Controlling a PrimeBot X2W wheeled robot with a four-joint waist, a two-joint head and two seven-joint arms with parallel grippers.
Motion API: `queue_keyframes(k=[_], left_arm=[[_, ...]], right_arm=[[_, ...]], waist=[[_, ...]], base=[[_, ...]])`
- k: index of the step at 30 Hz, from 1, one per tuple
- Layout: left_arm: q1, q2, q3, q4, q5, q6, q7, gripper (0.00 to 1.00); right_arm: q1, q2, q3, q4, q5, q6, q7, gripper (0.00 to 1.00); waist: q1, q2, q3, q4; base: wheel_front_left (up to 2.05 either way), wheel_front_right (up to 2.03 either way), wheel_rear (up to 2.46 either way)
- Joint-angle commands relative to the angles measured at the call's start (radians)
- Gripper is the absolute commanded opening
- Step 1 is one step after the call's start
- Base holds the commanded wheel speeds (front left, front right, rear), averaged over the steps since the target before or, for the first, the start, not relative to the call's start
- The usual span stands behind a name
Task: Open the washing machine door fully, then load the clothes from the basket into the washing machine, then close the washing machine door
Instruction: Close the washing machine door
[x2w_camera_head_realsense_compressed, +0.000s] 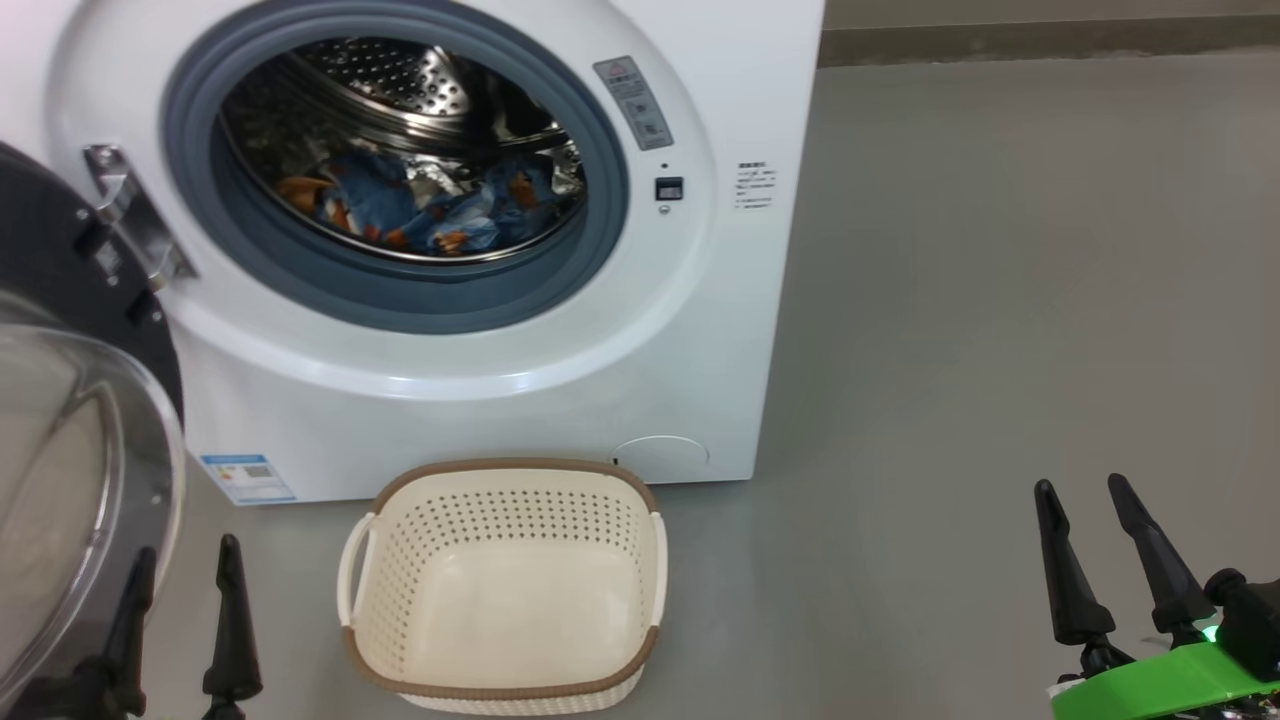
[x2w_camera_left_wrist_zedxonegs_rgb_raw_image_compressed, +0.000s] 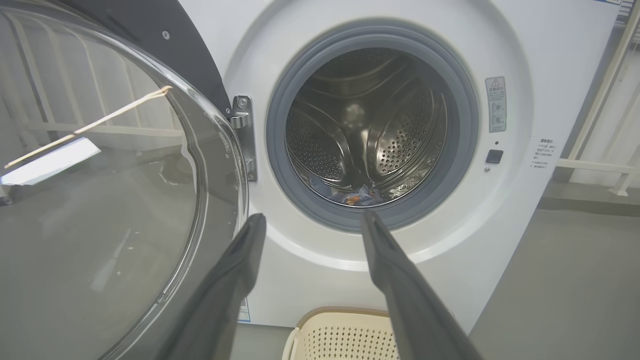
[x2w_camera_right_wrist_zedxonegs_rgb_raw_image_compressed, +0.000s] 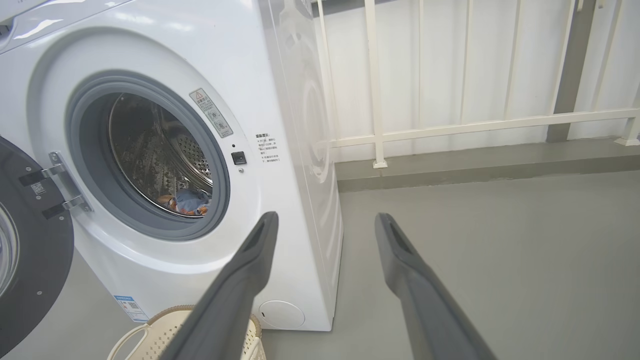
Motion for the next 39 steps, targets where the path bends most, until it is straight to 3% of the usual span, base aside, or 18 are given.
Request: queue_keyframes(k=[1, 14, 29, 39], left_arm=[[-0.002, 0.007, 0.043, -0.036, 0.013, -0.005, -0.006, 1.00], [0.042, -0.054, 0.111, -0.056, 0.043, -0.005, -0.006, 1.00], [0.059, -0.079, 0.153, -0.071, 0.041, -0.005, -0.006, 1.00], [0.076, -0.085, 0.172, -0.076, 0.027, -0.005, -0.006, 1.00]], right_arm=[[-0.018, -0.022, 0.029, -0.030, -0.001, 0.006, -0.008, 1.00], [-0.051, -0.040, 0.090, -0.036, 0.002, 0.006, -0.008, 1.00], [-0.081, -0.052, 0.163, -0.029, 0.010, 0.006, -0.008, 1.00], [-0.097, -0.059, 0.197, -0.021, 0.012, 0.006, -0.008, 1.00]], waist=[[0.0000, -0.0001, 0.001, 0.024], [0.0000, -0.0001, 0.006, 0.171], [0.0000, -0.0001, 0.008, 0.368], [0.0000, -0.0001, 0.005, 0.452]], base=[[0.00, 0.00, 0.00], [0.00, 0.00, 0.00], [0.00, 0.00, 0.00], [0.00, 0.00, 0.00]])
